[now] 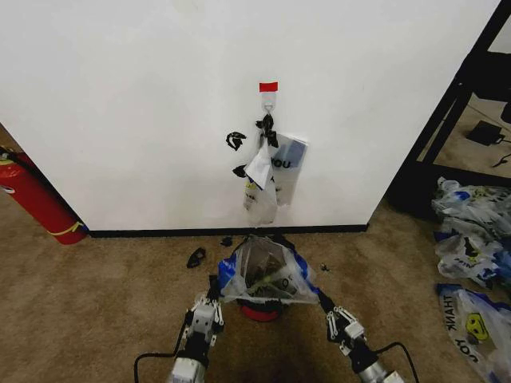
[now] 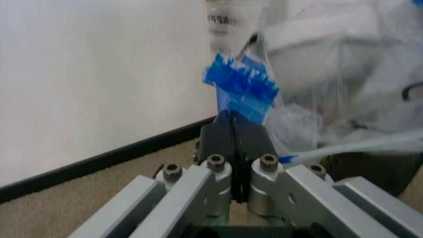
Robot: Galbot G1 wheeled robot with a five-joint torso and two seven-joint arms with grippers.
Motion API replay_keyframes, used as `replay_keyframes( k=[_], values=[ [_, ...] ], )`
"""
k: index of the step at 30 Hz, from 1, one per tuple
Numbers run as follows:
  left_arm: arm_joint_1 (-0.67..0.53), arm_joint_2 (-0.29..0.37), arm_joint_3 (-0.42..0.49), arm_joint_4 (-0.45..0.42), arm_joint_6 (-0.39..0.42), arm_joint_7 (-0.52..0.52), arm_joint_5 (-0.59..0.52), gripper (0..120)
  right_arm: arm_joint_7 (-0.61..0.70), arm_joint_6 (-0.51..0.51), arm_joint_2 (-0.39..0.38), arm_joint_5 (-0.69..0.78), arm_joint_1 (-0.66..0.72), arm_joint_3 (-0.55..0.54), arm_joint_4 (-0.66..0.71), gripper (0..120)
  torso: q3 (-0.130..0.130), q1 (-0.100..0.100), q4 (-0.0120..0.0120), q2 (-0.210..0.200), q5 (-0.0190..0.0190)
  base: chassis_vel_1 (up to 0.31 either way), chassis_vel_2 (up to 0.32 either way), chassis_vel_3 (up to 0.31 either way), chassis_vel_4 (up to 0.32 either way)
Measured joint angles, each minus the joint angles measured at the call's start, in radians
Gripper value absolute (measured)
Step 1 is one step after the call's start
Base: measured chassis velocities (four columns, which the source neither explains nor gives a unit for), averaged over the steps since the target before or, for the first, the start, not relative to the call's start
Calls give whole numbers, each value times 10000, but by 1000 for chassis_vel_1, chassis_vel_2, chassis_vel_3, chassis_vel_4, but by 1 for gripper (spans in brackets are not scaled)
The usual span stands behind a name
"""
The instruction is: Pick up the garbage bag from the wall and place it over the trash bin.
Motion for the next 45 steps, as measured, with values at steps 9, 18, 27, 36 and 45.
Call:
replay_keyframes(
  k=[9,18,27,36,45],
  values=[
    [-688,-464,121,999,-6,-127,214,0,535,-12,635,-38,523,-133,-1050,0,1,0,-1,0,0,0,0,0,0],
    [-1674,-796,140,2042,297,-285,163,0,1339,-19,1557,958,1551,-226,-2144,0,2,1,0,-1,0,0,0,0,0],
    [-1678,-737,156,2351,332,-302,215,0,1089,-25,2137,1560,2217,-226,-3030,0,2,1,1,-1,0,0,0,0,0],
    [-1416,-682,149,2114,308,-418,234,0,723,-28,2410,1574,2435,-186,-3057,0,2,1,0,-1,0,0,0,0,0],
    [-218,393,-74,1423,329,-924,1386,34,-1049,-717,798,1315,1265,227,-1442,34,1,0,-2,-1,1,0,0,0,0]
  ],
)
